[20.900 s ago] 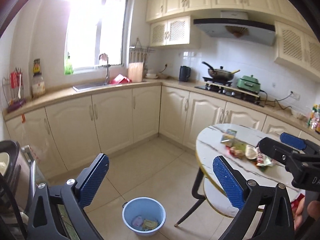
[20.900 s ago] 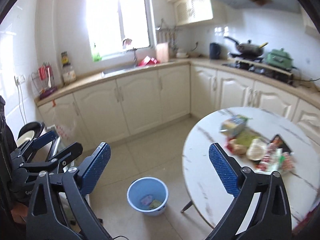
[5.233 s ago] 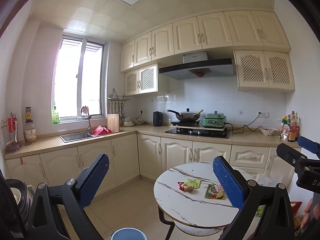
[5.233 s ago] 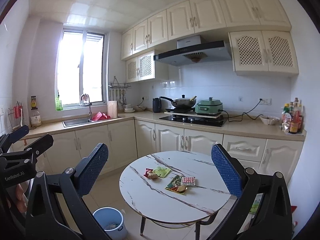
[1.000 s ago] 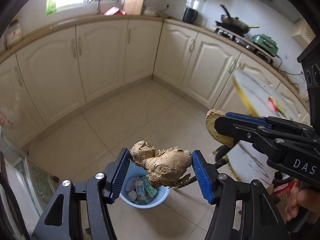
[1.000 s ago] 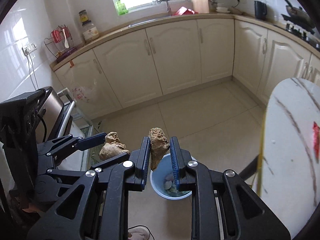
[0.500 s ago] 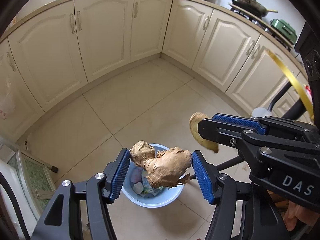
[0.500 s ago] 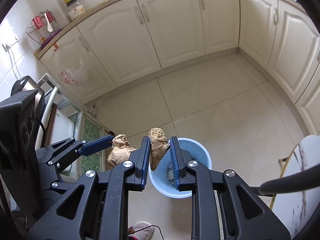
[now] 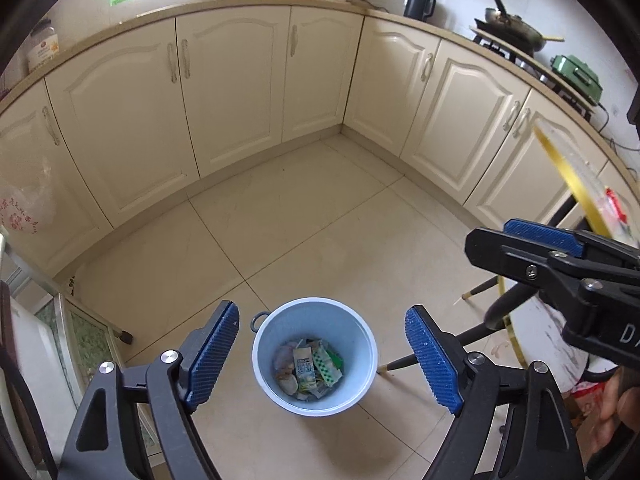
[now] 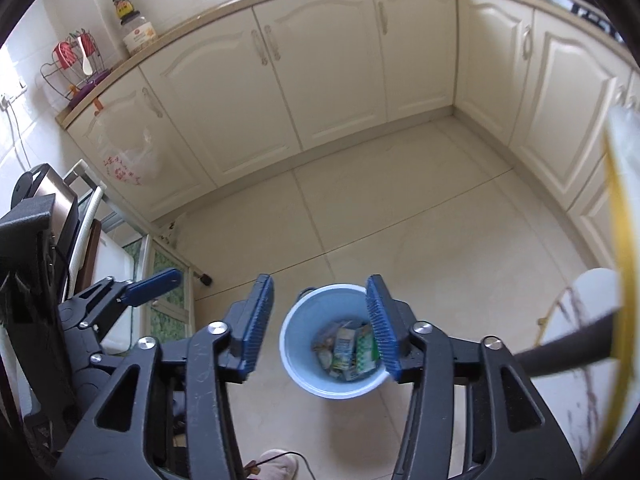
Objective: Collect trash
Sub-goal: 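Move both tools back toward the round table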
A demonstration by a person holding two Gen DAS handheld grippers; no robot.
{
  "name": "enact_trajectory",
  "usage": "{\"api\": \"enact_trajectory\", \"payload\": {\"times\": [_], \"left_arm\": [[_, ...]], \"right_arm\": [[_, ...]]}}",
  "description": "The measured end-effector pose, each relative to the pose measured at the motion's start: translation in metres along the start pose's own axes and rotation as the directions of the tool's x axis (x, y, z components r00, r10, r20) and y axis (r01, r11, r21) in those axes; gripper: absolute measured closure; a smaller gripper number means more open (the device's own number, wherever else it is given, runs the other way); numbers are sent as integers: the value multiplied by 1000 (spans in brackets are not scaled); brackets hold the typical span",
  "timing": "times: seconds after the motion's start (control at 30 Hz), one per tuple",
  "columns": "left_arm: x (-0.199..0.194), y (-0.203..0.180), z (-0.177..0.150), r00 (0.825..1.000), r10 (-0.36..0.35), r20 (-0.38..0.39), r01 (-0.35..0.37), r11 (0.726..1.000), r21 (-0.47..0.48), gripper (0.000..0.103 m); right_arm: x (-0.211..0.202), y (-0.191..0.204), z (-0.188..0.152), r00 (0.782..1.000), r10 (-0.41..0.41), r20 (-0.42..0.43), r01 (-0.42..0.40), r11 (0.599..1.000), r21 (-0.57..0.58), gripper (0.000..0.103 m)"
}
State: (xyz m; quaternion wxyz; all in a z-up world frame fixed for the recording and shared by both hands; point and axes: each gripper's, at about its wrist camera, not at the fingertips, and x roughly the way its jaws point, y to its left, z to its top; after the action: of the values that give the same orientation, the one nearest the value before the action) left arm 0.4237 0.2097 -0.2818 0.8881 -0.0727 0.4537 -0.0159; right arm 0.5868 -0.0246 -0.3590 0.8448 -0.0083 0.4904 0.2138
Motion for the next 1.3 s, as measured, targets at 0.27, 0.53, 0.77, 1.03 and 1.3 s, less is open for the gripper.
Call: {"api": "enact_trajectory", "payload": {"times": [0.27,0.53,0.77,1.03,1.3], "left_arm": [[-104,-50,-32,989,6,150,-11,999,36,13],[-217,-108,-86,938,-36,346,-8,992,125,5],[-305,-145,-152,865,-103,491,12,983,186,1],[-376,-176,-224,782,-144,606,-3,972,234,1],[-417,-206,-280,706,-126,697,-30,978,207,1]], "right_arm": [[-100,9,-18,991,-63,116,65,998,-14,44],[-230,12,-60,952,-143,271,148,989,2,30],[-343,19,-101,877,-231,422,233,971,47,13],[-445,33,-141,778,-319,541,318,943,99,0],[-519,39,-175,666,-432,609,400,895,197,0]]}}
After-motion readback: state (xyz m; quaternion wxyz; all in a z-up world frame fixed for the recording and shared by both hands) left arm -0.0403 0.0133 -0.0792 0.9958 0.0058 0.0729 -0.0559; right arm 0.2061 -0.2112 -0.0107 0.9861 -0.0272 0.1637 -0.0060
